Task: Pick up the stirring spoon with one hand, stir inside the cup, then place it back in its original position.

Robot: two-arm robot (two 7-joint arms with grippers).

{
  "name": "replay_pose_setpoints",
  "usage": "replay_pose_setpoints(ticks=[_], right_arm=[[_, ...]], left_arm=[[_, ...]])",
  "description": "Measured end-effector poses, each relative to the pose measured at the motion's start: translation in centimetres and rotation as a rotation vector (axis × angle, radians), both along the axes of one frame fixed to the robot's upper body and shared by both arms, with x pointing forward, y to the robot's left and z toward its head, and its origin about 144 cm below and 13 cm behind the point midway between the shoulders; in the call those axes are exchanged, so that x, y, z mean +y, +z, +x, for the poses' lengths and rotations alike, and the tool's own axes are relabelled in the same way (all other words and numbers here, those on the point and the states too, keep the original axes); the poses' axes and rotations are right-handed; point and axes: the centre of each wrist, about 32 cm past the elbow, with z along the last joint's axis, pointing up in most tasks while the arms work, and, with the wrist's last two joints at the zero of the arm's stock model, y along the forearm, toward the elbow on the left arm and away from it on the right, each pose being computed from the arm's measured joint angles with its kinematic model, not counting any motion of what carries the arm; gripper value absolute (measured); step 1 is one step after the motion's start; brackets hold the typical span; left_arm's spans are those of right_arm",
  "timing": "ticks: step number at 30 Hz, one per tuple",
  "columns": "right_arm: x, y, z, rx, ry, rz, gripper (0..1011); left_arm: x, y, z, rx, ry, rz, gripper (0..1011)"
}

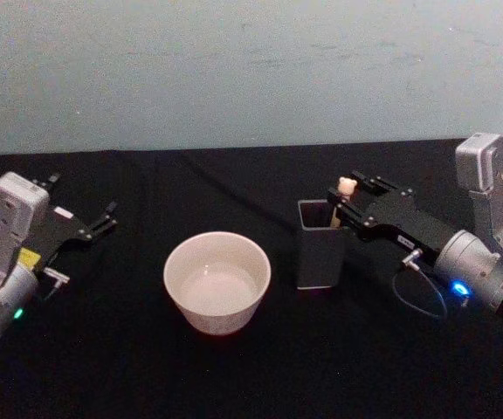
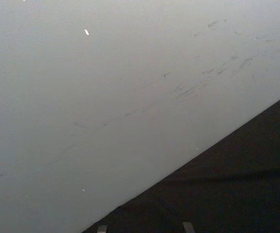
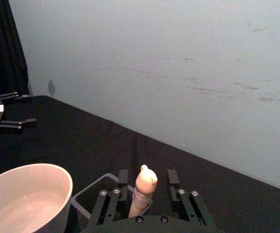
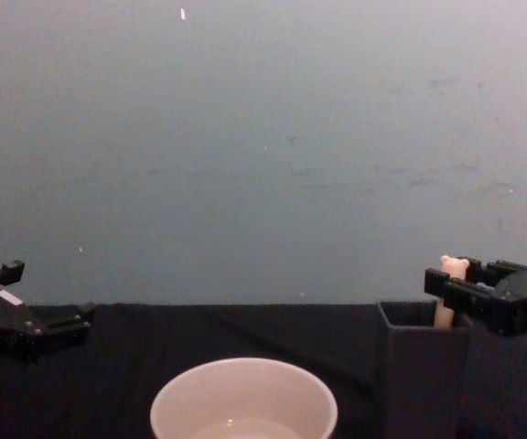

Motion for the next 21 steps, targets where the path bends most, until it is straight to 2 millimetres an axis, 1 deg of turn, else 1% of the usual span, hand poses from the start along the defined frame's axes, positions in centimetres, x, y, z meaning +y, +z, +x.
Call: replay_pose_setpoints(ticks=[2,3,4,7,8,9,21], right_arm=[[0.0,0.0,0.0,0.0,0.0,0.0,476],[0.0,0.0,0.0,0.0,0.0,0.0,424],[0.0,0.0,0.0,0.0,0.0,0.0,403],[0.0,0.0,0.0,0.0,0.0,0.0,283],[0.0,0.0,0.0,0.0,0.0,0.0,283],[0.0,0.0,0.0,0.0,0.0,0.0,238],[0.0,0.0,0.0,0.0,0.0,0.001,227]], left_arm=[[0.0,0.0,0.0,0.0,0.0,0.0,1001],[0.0,0.0,0.0,0.0,0.0,0.0,1001],[0.0,0.0,0.0,0.0,0.0,0.0,1001],[0.0,0.0,0.0,0.0,0.0,0.0,1002],[0.0,0.0,0.0,0.0,0.0,0.0,1001],[0.0,0.0,0.0,0.0,0.0,0.0,1001],[0.0,0.0,0.0,0.0,0.0,0.0,1001]])
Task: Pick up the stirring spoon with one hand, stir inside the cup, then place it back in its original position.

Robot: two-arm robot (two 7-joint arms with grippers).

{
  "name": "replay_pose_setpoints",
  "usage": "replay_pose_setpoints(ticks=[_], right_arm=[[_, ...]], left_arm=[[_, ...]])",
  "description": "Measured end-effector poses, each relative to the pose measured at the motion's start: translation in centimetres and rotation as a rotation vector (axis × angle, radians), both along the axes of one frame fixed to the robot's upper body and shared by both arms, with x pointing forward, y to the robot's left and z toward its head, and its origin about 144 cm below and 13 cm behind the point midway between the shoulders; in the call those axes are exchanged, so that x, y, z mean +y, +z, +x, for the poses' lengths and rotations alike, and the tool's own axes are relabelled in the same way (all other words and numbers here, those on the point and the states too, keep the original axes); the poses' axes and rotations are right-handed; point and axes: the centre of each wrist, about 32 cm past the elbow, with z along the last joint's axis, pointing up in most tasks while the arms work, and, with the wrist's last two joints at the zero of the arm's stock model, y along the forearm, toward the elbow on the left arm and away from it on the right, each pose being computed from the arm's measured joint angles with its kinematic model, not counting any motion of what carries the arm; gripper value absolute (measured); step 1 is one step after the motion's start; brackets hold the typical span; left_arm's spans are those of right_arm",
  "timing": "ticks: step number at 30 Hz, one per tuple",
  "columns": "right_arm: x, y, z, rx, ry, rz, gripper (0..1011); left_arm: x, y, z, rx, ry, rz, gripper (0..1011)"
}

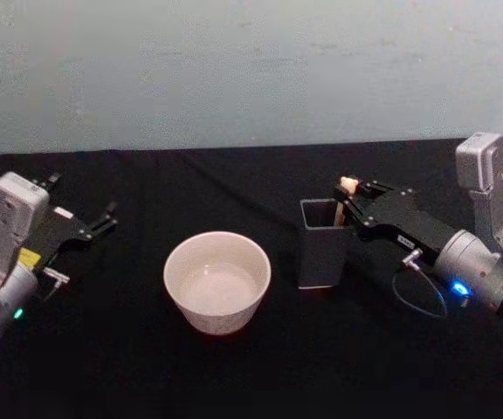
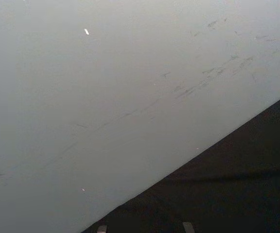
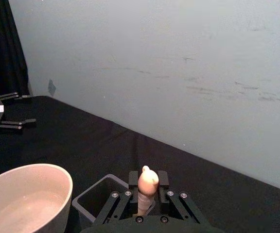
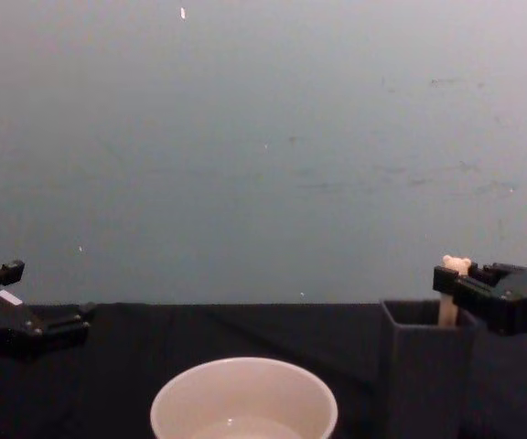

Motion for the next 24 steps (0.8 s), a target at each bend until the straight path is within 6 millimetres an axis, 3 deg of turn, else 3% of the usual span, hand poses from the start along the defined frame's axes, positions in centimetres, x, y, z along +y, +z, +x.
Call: replay_pose_setpoints(ticks=[13,24], right_arm=[[0.0,0.6,0.0,0.02,0.012,0.041,227],[-0.3,2.4,-0.6,-0.016,0.014,0.093,227]], left_arm=[[0.0,0.0,0.0,0.0,0.0,0.0,1001],[0.0,0.0,0.0,0.0,0.0,0.0,1002]])
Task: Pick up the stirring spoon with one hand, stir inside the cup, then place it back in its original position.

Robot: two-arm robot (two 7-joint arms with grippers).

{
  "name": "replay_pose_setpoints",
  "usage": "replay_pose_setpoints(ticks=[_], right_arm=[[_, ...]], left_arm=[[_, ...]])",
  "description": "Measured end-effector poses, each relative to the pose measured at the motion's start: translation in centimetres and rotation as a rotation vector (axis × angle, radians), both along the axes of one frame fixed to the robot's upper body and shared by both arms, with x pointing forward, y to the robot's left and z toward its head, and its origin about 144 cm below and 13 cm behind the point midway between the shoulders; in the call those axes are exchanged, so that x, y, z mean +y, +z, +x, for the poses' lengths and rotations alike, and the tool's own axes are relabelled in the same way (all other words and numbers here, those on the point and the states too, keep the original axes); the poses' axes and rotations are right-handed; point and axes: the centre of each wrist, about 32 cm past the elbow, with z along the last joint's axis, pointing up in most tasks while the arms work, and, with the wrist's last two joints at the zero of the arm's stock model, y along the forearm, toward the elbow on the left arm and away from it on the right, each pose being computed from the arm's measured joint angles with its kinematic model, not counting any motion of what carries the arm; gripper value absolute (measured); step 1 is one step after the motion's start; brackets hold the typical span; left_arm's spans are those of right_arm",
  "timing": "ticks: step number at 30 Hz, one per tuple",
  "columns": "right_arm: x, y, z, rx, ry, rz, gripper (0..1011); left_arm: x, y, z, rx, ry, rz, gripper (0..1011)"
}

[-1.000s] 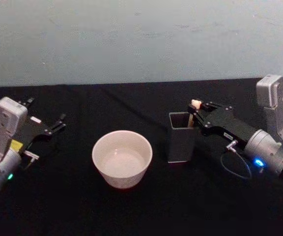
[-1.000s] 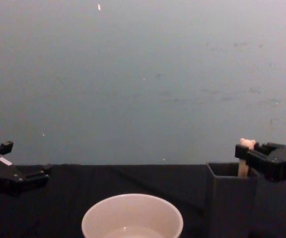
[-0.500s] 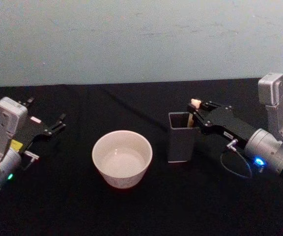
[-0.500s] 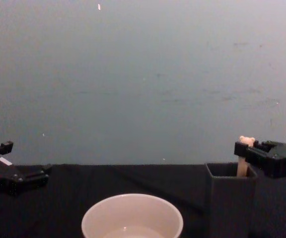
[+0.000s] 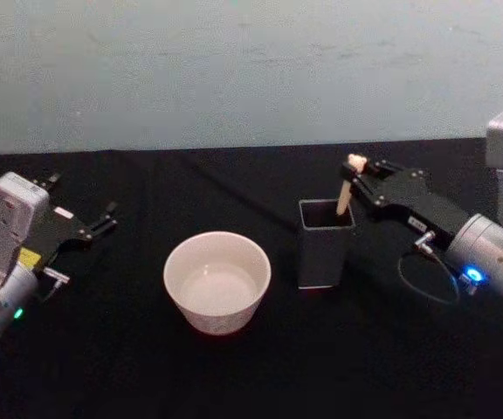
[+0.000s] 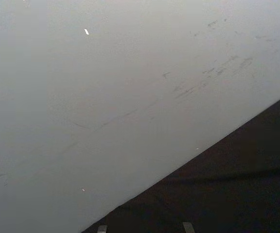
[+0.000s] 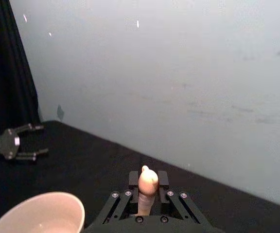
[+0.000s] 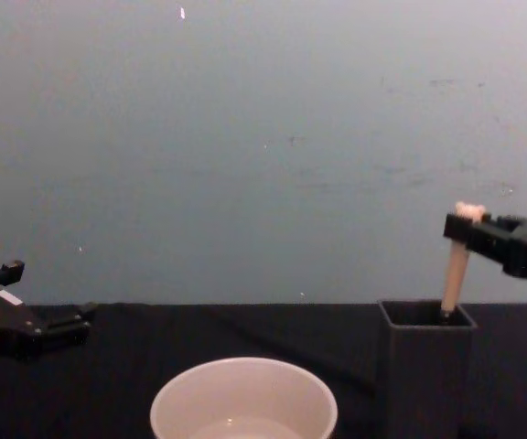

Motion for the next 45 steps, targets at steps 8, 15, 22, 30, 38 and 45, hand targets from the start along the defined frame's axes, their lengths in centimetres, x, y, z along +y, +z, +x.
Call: replay_pose_setpoints(ticks=[8,15,22,30,38,45], right_arm=[[-0.2,1.7,-0.1,-0.061,0.001,0.045,227],[0.1,3.1,0.0,-0.119,0.008,0.078,227],[0.6,4.3,0.4,-0.17,0.015,0.112,227],[2.0,4.9,0.8,-0.195,0.05,0.147,227],[3.8,4.6,1.2,-0.181,0.121,0.146,227],[5.5,3.6,1.6,-0.14,0.198,0.116,227]], left_arm=[[0.0,0.0,0.0,0.0,0.0,0.0,1001],[0.0,0.0,0.0,0.0,0.0,0.0,1001],[0.0,0.0,0.0,0.0,0.0,0.0,1001],[0.0,0.0,0.0,0.0,0.0,0.0,1001],[0.0,0.0,0.0,0.0,0.0,0.0,1001],[0.0,0.0,0.0,0.0,0.0,0.0,1001]])
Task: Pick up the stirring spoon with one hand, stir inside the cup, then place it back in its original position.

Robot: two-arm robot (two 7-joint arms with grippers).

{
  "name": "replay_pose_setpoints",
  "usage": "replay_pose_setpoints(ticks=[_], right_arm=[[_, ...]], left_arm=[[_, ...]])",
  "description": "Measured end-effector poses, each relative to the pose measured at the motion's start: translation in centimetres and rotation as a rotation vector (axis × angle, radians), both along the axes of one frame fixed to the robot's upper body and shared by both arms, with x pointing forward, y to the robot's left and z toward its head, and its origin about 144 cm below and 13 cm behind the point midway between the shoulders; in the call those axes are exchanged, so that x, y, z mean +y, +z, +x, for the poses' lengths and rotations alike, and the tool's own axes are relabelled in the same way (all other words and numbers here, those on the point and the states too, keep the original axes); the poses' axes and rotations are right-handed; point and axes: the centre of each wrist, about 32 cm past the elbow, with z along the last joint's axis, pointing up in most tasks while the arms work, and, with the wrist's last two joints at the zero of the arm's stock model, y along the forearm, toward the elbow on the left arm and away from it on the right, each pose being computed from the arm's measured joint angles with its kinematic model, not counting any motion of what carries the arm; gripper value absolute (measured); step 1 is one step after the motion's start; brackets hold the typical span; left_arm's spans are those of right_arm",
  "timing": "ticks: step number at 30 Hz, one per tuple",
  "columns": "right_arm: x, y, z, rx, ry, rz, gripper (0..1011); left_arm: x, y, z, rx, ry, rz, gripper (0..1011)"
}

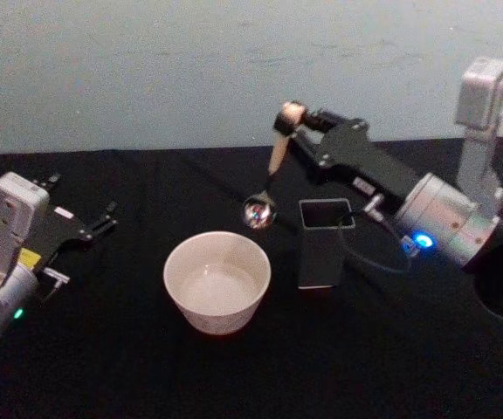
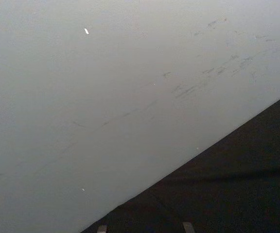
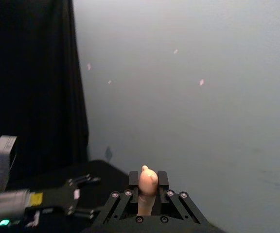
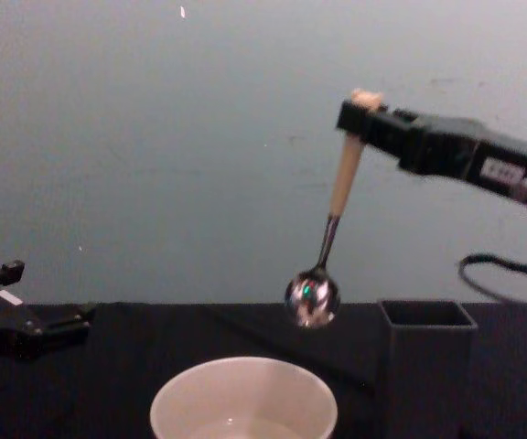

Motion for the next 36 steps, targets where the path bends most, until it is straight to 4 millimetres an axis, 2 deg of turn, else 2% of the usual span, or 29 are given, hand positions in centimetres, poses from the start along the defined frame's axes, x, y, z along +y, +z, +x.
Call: replay_pose_setpoints(ticks=[6,16,24,36], right_arm=[[1.1,-1.3,0.2,0.013,0.052,-0.056,227],[1.8,-2.8,0.1,0.029,0.142,-0.127,227],[2.4,-3.5,0.2,0.045,0.192,-0.163,227],[4.6,-4.4,0.4,0.068,0.267,-0.201,227]], left_arm=[[0.0,0.0,0.0,0.0,0.0,0.0,1001],[0.0,0.0,0.0,0.0,0.0,0.0,1001],[0.0,0.0,0.0,0.0,0.0,0.0,1001],[0.0,0.0,0.0,0.0,0.0,0.0,1001]])
